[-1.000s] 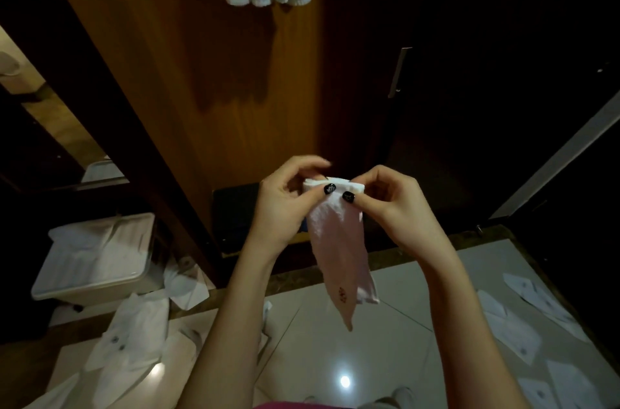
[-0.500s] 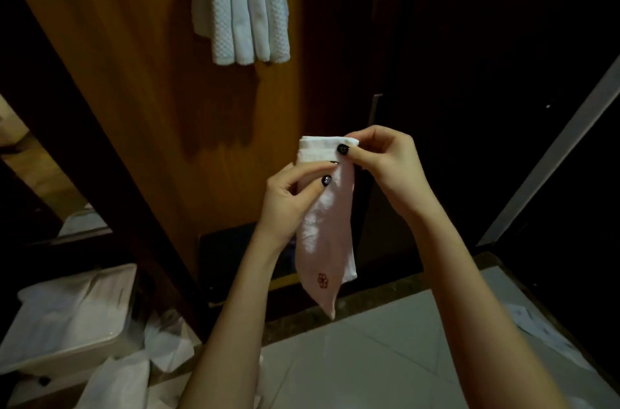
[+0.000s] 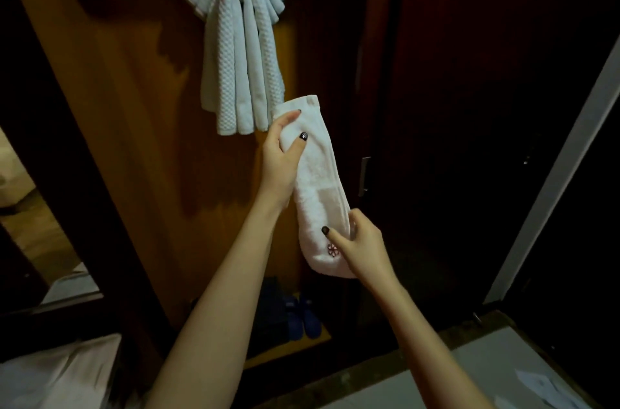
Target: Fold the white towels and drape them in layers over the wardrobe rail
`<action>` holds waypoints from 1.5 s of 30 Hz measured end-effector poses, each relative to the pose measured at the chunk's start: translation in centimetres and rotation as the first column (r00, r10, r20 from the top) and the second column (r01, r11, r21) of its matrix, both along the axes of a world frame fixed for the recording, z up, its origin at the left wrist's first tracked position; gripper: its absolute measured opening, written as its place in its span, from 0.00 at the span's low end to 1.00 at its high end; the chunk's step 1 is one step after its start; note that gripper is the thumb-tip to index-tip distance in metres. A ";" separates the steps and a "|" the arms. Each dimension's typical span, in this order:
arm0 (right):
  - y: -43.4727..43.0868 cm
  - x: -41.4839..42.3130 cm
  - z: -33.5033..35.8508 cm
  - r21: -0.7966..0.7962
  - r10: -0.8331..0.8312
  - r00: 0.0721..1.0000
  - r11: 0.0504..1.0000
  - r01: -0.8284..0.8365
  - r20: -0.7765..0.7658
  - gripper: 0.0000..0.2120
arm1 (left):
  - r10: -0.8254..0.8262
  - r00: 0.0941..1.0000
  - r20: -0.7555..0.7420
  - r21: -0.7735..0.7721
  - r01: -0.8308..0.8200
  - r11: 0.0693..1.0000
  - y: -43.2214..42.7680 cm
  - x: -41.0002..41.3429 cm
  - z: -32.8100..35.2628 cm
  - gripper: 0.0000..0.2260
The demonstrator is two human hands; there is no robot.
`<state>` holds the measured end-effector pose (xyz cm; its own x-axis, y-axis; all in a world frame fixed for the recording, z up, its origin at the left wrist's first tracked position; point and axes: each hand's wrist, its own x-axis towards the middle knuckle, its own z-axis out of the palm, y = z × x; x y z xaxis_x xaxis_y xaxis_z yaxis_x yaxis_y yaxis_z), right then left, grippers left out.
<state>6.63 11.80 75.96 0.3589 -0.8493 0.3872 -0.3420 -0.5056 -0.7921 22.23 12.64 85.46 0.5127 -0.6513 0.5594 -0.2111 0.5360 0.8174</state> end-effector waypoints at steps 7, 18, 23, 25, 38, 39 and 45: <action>-1.9 -1.5 -2.0 0.118 -0.085 0.994 0.989 0.093 -0.066 0.16 | 0.006 0.989 -0.147 0.063 0.003 0.998 -2.5 2.7 -0.7 0.16; -1.3 -5.2 -1.3 0.168 -0.042 0.922 0.985 -0.026 0.385 0.20 | 0.006 0.886 -0.463 0.088 0.039 0.995 -4.2 4.0 -4.7 0.14; -0.7 -6.1 -1.6 0.368 0.048 0.880 0.896 -0.247 0.472 0.03 | -0.086 0.861 -0.502 0.076 0.143 0.987 -4.3 3.8 -4.6 0.18; -0.4 -6.3 -1.8 0.486 0.157 0.859 0.769 -0.416 0.487 0.04 | -0.137 0.863 -0.487 0.076 0.199 0.977 -4.0 3.5 -4.2 0.20; 0.0 -3.2 -3.4 0.554 0.370 0.825 0.613 -0.563 0.428 0.24 | -0.473 0.787 -0.396 -0.042 0.499 0.866 -1.4 2.7 0.0 0.15; -0.1 -3.1 -3.5 0.548 0.359 0.825 0.621 -0.560 0.437 0.24 | -0.443 0.803 -0.399 -0.039 0.468 0.883 -1.4 3.0 0.1 0.15; -0.5 -3.1 -3.3 0.523 0.233 0.839 0.691 -0.498 0.491 0.13 | -0.095 0.836 -0.541 -0.004 0.110 0.994 -1.8 5.6 -1.5 0.13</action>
